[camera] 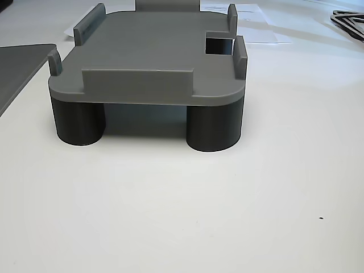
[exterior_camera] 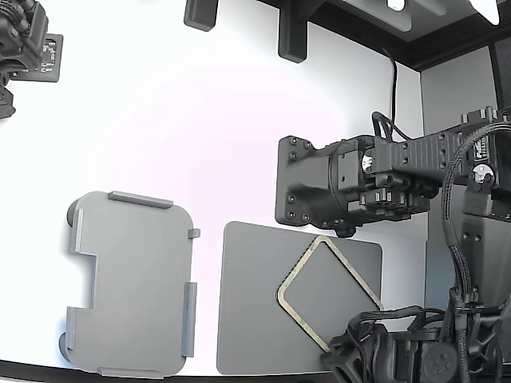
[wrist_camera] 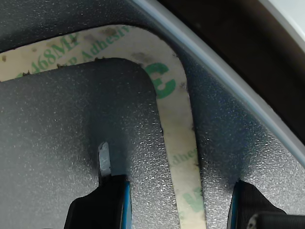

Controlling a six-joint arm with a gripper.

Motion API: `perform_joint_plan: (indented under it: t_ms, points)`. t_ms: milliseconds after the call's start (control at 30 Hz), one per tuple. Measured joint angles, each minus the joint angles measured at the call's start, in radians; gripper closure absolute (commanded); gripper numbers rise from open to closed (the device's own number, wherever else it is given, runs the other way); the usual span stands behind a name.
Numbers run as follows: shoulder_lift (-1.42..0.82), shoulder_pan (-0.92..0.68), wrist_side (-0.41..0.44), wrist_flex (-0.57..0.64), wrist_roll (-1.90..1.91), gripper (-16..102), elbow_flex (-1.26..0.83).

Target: Move top rectangular frame to the holder.

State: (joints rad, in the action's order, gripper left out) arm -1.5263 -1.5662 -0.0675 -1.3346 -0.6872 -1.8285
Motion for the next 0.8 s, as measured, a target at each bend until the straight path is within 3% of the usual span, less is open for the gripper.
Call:
perform_joint_plan:
  t_ms: [200,333,467,700,800]
  points:
    - [0.012,0.0,-0.003,0.003,-0.002,4,0.003]
    - [0.018,0.0,-0.003,0.003,-0.002,13,0.003]
    - [0.018,-0.005,0.014,0.011,0.012,36,0.002]
    - [-0.003,-0.005,0.067,0.066,0.061,97,-0.031]
    - [-0.006,-0.008,0.08,0.075,0.075,97,-0.034]
